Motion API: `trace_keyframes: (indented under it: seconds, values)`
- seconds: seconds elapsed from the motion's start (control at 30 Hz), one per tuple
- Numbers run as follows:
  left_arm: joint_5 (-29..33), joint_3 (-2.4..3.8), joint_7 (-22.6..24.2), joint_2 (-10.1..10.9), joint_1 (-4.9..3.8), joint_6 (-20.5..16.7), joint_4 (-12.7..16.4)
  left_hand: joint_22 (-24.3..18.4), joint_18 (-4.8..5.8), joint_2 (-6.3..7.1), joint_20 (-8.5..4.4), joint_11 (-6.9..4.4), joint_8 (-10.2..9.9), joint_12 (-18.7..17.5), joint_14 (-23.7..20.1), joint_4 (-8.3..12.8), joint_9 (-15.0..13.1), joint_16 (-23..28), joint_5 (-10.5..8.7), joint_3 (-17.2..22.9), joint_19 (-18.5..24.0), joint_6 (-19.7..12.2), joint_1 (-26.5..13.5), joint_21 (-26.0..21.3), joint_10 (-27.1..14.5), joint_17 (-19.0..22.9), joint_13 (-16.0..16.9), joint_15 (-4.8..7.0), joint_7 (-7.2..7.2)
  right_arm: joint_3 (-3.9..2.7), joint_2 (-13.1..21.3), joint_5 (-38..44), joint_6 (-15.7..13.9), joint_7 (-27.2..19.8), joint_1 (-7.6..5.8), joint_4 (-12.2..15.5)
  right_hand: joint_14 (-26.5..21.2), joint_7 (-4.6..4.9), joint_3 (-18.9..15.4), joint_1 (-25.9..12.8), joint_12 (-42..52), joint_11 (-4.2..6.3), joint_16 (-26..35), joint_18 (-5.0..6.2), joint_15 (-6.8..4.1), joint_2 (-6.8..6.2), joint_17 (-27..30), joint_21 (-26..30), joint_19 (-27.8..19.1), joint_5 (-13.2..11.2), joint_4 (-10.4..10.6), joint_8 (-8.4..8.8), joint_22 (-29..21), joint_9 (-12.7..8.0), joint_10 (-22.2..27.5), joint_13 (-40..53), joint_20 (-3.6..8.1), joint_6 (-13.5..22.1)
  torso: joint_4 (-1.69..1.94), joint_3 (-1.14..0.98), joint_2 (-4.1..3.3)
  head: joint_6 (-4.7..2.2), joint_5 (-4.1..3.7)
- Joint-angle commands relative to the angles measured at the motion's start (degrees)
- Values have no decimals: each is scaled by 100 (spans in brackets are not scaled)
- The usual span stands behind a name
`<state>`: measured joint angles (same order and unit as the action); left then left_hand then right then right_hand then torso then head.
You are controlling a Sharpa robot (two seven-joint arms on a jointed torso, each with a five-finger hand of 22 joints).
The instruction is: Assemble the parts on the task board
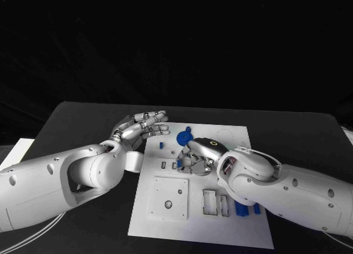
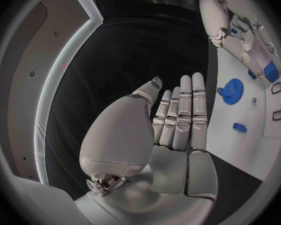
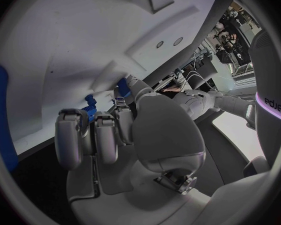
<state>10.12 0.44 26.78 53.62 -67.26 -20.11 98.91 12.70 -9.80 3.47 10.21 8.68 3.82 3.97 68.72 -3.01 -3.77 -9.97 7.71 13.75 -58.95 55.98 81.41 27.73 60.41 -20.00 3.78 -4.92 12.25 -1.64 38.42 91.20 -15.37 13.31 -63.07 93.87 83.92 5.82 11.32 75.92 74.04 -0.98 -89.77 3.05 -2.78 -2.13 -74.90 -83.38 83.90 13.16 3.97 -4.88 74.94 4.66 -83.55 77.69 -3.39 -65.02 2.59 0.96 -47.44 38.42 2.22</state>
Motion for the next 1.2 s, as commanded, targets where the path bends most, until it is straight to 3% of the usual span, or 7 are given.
trace_keyframes:
  seconds: [0.03,0.27,0.6,1.2]
  values:
    - [8,2,51,-5,-2,115,18,6,-46,-17,-2,13,-15,-28,-31,21,8,24,-24,23,22,-30,33,33,-39,-7,-6,14,-10,53,8,260,363,384,60,-56,587,18,6,-68,-35,-17,33,-3,-14,-12,-1422,29,36,-4,36,28,53,-19,52,251,38,21,-1,2,2,0,-5]
    - [8,2,50,-2,-2,114,25,6,-46,-17,-2,13,-15,-28,-31,21,8,24,-24,23,22,-30,33,33,-39,-7,-6,14,-10,59,-14,324,376,442,61,-61,580,76,-38,-168,-130,-64,53,6,22,-154,-1392,63,14,-30,69,103,-4,-51,107,201,12,161,0,1,1,2,-11]
    - [8,2,42,0,-2,116,36,6,-46,-17,-2,13,-15,-28,-31,21,8,24,-24,23,22,-30,33,33,-39,-7,-6,14,-10,66,-29,382,373,497,62,-77,576,123,-76,-255,-246,-108,63,12,60,-263,-1378,86,2,-57,114,127,-38,-71,171,136,-23,296,-2,-1,1,6,-22]
    - [8,2,34,0,-2,122,31,16,-46,-14,-3,13,-12,-25,-28,37,7,37,-25,48,35,-27,25,52,-36,-17,-5,14,-10,69,-29,433,149,514,70,-36,564,163,-389,-534,-537,-158,98,30,106,-466,-1329,147,-28,-215,396,112,-127,-73,330,-59,-73,553,-4,-1,2,1,-42]
